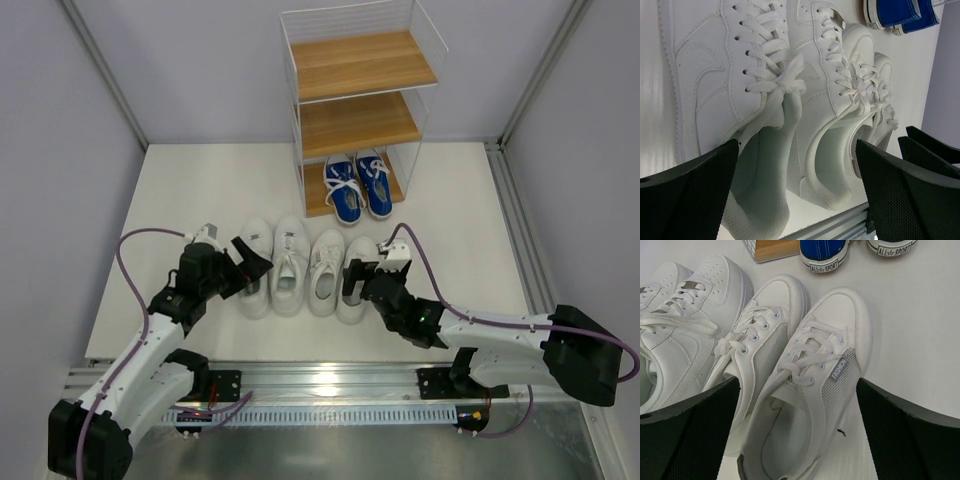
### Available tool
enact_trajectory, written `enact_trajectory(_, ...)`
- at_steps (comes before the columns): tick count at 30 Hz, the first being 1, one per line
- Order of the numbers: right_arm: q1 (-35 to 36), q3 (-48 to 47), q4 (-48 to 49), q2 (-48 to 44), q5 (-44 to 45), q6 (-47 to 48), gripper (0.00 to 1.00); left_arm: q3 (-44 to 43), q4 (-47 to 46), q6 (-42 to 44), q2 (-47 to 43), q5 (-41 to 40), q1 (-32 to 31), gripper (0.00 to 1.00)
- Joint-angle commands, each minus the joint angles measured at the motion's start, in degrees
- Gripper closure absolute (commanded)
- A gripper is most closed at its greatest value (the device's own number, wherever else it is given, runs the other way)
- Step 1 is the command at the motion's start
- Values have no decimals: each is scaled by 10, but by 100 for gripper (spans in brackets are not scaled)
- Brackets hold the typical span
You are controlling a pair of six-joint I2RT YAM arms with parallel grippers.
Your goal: Place and organize the shoes onto the shoe shelf
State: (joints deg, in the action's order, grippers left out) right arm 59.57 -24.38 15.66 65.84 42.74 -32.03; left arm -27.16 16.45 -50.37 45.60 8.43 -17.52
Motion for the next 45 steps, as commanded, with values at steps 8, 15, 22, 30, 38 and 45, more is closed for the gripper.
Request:
enact_trajectory(8,42,-29,-88,-3,10,-168,0,3,2,8,16,-18,5,0)
enact_trajectory(15,70,-50,-102,18,-7,-196,0,6,-4,11,13,-19,5,0)
enact_trajectory(22,88,-123,-272,61,46,-272,0,9,-7,12,20,-18,5,0)
enact_trajectory(30,114,-122,-318,56,65,-294,0,13,-5,12,14,-20,5,0)
enact_trajectory(38,128,-119,-337,74,55,-302,0,16,-16,8,24,-16,5,0)
enact_trajectory(45,124,-131,-346,128,53,-305,0,18,-6,11,14,-20,5,0)
